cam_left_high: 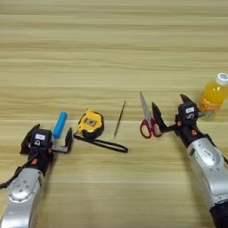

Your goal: Move the objects on the table

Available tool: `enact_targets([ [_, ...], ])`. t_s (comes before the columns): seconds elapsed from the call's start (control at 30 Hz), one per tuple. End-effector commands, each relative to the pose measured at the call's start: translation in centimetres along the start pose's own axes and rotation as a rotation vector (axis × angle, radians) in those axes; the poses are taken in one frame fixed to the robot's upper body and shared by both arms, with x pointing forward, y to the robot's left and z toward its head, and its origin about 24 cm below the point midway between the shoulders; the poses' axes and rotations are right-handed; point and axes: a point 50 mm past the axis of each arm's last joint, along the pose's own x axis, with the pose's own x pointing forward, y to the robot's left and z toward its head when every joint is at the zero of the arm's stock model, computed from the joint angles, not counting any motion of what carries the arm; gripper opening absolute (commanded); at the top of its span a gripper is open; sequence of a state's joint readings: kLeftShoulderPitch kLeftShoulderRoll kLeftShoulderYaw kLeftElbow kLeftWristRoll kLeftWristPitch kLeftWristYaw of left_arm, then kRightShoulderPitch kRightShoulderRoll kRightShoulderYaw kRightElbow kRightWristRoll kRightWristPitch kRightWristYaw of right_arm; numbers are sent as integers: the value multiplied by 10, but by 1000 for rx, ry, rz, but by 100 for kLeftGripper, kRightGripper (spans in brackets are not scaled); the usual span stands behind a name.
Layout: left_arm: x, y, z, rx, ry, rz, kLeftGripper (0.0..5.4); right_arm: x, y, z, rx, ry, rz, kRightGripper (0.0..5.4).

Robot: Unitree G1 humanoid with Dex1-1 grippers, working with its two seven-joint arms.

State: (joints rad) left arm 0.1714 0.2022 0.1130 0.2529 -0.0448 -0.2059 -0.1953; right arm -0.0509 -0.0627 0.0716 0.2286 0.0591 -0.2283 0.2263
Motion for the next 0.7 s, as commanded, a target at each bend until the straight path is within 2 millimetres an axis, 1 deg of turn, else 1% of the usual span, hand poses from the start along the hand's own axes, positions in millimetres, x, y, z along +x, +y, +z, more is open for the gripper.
enact_targets([
  [0.03,4,1,-7,7,35,9,459,0,0,2,-3,-2,-1,540],
  [0.07,4,1,-9,11,49,9,459,0,0,2,-2,-2,-1,540],
  [0.23,4,1,-13,11,70,12,420,0,0,2,-2,-2,0,540],
  [0.47,4,1,-12,-2,63,8,349,0,1,2,-1,-1,2,540],
  [0.63,4,1,-11,-1,54,5,313,0,1,2,-1,-1,2,540],
  [0.7,4,0,-9,3,45,0,277,1,1,2,-1,0,2,540],
])
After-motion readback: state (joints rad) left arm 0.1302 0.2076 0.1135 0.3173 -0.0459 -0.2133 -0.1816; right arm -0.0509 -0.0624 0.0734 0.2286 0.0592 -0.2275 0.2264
